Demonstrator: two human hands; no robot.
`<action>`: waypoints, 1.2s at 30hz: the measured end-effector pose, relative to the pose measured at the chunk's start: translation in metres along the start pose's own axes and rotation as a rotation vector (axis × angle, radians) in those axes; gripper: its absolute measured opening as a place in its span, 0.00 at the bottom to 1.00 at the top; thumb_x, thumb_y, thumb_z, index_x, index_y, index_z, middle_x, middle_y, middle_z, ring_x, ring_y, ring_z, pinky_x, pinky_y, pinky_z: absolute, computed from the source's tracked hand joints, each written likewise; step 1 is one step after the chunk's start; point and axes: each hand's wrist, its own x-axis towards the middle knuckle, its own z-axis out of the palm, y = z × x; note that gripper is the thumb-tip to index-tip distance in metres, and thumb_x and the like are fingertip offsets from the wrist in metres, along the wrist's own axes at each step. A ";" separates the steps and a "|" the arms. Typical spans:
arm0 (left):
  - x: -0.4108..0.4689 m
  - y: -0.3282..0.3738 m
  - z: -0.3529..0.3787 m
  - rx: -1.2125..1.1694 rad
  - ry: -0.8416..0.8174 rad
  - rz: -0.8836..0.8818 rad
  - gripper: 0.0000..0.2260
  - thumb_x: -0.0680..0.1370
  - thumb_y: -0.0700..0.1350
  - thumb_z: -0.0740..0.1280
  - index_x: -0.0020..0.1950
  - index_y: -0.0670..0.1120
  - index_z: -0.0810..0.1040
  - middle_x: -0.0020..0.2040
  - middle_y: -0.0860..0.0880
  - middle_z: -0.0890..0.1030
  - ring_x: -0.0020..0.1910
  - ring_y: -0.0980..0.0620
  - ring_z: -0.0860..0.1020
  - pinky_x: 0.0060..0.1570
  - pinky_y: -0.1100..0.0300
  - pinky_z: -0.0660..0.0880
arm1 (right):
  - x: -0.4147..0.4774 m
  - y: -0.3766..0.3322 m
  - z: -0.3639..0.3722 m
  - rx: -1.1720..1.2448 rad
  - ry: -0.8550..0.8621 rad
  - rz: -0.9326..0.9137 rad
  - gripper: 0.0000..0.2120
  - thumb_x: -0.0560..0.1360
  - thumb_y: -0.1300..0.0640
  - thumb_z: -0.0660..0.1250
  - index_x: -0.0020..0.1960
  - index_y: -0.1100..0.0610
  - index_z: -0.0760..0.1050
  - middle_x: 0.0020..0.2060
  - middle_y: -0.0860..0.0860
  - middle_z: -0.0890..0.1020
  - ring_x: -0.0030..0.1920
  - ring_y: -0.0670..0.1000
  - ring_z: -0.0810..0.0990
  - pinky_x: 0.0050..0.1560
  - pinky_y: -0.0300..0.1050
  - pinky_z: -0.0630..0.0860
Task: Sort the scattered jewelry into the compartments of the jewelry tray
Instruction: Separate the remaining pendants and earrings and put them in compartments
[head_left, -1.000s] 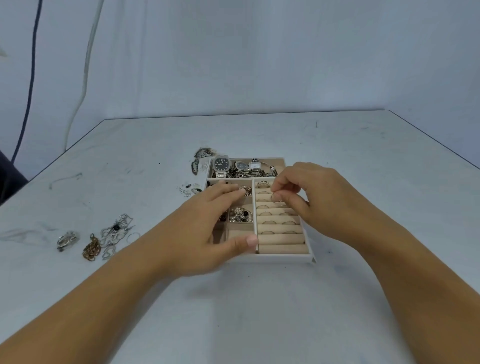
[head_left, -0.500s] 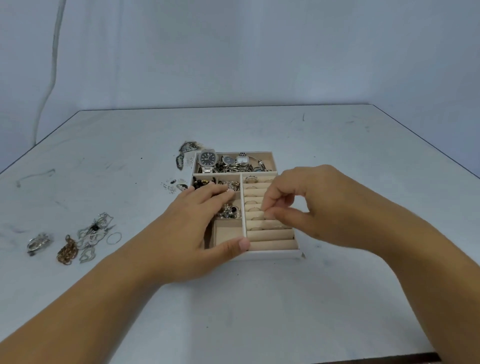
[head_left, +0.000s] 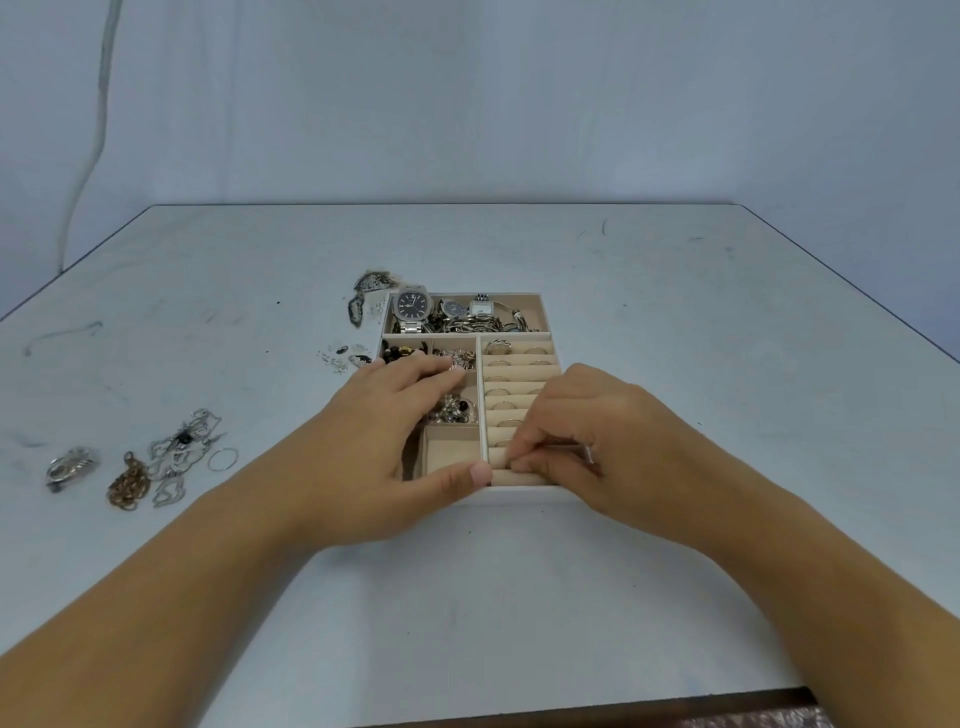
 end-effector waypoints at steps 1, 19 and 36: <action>0.000 0.000 0.000 0.003 0.002 0.002 0.42 0.67 0.75 0.52 0.76 0.56 0.58 0.74 0.62 0.58 0.72 0.62 0.54 0.68 0.65 0.53 | 0.001 0.000 0.000 0.011 -0.008 0.011 0.03 0.71 0.57 0.69 0.43 0.53 0.82 0.38 0.43 0.78 0.42 0.41 0.70 0.46 0.29 0.66; -0.054 -0.048 -0.071 0.134 0.103 -0.119 0.23 0.71 0.69 0.61 0.60 0.59 0.76 0.57 0.65 0.75 0.45 0.74 0.73 0.45 0.75 0.69 | 0.066 -0.044 -0.005 -0.021 -0.206 -0.021 0.08 0.75 0.47 0.65 0.50 0.48 0.79 0.45 0.43 0.76 0.49 0.43 0.72 0.51 0.40 0.70; -0.125 -0.135 -0.082 0.098 0.140 -0.305 0.20 0.69 0.68 0.61 0.55 0.61 0.79 0.50 0.65 0.77 0.46 0.64 0.77 0.47 0.66 0.72 | 0.153 -0.098 0.093 -0.075 -0.332 -0.035 0.09 0.75 0.45 0.63 0.52 0.46 0.76 0.46 0.44 0.75 0.52 0.47 0.71 0.57 0.51 0.71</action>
